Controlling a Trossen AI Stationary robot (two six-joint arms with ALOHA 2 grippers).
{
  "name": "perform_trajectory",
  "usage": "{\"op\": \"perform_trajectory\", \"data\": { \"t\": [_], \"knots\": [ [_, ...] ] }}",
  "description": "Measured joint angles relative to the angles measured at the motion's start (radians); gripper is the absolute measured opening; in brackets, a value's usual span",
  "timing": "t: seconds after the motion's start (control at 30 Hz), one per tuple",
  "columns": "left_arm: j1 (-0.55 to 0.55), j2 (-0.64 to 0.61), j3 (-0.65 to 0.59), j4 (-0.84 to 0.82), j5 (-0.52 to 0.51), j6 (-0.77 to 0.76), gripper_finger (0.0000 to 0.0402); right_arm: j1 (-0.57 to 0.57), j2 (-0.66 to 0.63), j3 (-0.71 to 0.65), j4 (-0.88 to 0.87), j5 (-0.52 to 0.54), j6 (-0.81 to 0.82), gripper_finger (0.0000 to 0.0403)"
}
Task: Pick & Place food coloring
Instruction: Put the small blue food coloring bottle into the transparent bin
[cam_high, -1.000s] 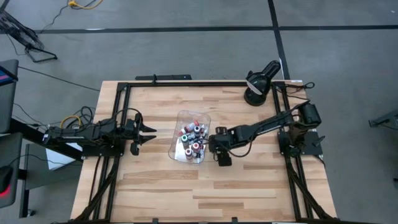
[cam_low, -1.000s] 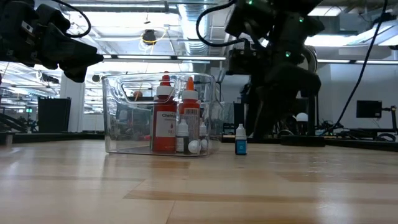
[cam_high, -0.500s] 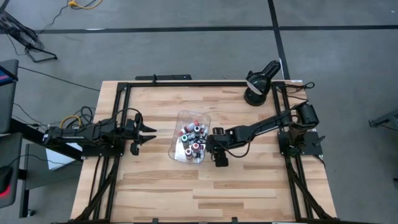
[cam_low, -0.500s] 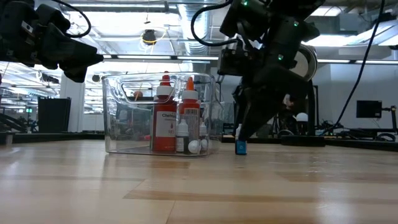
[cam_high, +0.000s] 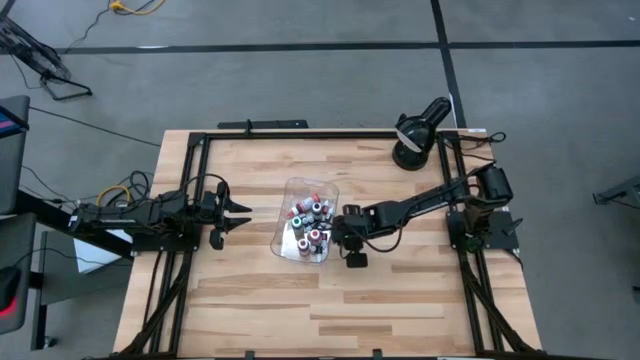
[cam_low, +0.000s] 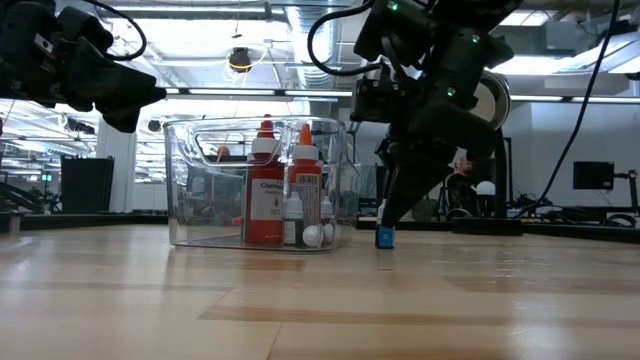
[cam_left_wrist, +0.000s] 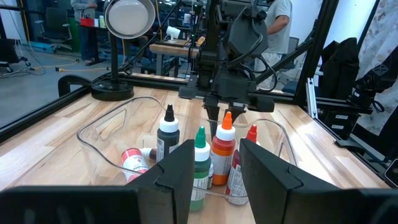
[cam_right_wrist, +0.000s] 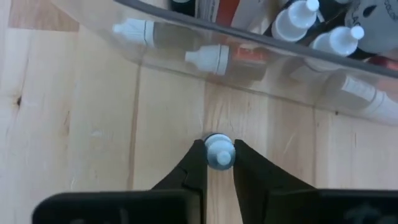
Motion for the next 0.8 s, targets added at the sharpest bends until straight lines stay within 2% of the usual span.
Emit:
{"op": "perform_trajectory", "data": {
  "t": [0.17, 0.27, 0.57, 0.7, 0.8],
  "knots": [
    [0.000, 0.000, 0.000, 0.000, 0.000, 0.000, 0.0118, 0.000, -0.008, 0.001, -0.041, -0.007, 0.042, 0.0043],
    [0.000, 0.000, 0.000, 0.000, 0.000, 0.000, 0.0118, -0.009, -0.028, -0.001, -0.086, -0.071, 0.032, 0.0045],
    [0.000, 0.000, 0.000, 0.000, 0.000, 0.000, 0.0118, -0.097, -0.158, -0.002, -0.170, -0.520, 0.027, 0.0043],
    [0.000, 0.000, 0.000, 0.000, 0.000, 0.000, 0.0118, -0.153, -0.215, -0.001, -0.107, -0.670, 0.077, 0.0042],
    [0.000, 0.000, 0.000, 0.000, 0.000, 0.000, 0.0118, -0.192, -0.241, -0.001, 0.007, -0.769, 0.133, 0.0042]
  ]
}}
